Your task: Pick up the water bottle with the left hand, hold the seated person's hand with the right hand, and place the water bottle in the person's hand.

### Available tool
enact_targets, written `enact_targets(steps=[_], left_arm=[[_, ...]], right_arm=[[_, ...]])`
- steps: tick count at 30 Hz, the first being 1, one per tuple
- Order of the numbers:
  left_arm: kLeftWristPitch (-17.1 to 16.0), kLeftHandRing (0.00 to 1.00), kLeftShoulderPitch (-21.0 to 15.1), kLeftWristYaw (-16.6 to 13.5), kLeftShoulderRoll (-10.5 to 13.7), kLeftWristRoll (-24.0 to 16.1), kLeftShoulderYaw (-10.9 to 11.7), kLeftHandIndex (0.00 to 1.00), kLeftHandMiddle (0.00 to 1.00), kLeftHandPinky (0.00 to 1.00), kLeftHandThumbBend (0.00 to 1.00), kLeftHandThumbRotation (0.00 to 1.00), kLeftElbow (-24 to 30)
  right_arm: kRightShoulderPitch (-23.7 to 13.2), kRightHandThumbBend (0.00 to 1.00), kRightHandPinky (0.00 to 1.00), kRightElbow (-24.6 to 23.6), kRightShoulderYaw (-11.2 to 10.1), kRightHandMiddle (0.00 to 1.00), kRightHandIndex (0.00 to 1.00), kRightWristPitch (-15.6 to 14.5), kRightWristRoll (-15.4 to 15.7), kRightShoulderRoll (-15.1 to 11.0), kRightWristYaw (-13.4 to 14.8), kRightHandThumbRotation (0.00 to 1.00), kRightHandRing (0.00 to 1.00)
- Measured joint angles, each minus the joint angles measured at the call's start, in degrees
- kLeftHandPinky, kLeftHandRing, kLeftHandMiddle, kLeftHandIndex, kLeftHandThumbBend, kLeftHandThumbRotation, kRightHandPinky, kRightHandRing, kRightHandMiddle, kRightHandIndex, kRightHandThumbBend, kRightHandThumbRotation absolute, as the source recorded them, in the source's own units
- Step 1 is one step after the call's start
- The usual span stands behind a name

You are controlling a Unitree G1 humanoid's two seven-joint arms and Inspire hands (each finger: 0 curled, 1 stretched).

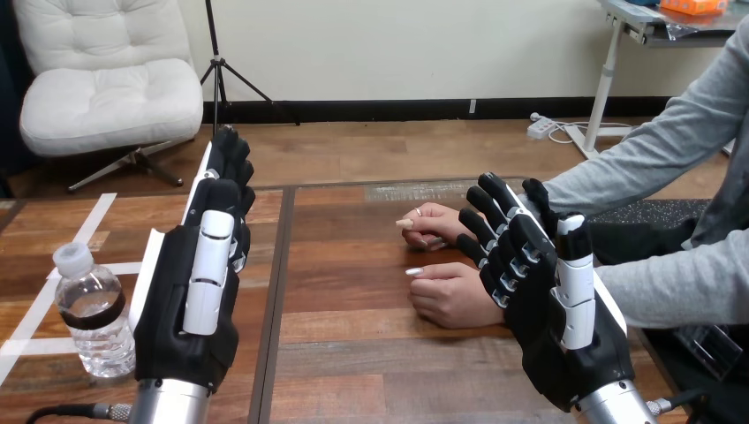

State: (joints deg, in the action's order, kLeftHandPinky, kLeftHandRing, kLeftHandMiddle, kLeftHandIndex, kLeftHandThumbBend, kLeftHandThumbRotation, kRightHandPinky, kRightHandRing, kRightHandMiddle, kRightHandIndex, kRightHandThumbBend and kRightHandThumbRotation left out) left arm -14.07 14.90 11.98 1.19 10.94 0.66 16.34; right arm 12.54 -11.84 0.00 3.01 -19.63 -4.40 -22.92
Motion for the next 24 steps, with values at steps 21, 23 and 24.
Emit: enact_targets(steps=[21, 23, 24], left_arm=[[-0.45, 0.99, 0.0, -0.25, 0.04, -0.34, 0.22, 0.97, 0.99, 1.0, 0.58, 0.91, -0.15], [-1.15, 0.98, 0.0, -0.63, 0.04, -0.8, 0.44, 0.97, 0.98, 1.0, 0.59, 0.9, -0.36], [-1.6, 0.97, 0.0, -1.02, 0.04, -1.34, 0.52, 0.96, 0.97, 1.0, 0.59, 0.9, -0.46]], right_arm=[[0.0, 0.82, 1.0, 0.0, 0.0, 0.99, 0.98, 0.0, 0.0, -0.06, -0.01, 1.0, 1.0], [0.0, 0.81, 1.0, 0.0, 0.0, 0.99, 0.98, 0.0, 0.0, -0.06, -0.03, 1.0, 1.0], [0.0, 0.81, 1.0, 0.0, 0.0, 0.99, 0.98, 0.0, 0.0, -0.06, -0.04, 1.0, 1.0]])
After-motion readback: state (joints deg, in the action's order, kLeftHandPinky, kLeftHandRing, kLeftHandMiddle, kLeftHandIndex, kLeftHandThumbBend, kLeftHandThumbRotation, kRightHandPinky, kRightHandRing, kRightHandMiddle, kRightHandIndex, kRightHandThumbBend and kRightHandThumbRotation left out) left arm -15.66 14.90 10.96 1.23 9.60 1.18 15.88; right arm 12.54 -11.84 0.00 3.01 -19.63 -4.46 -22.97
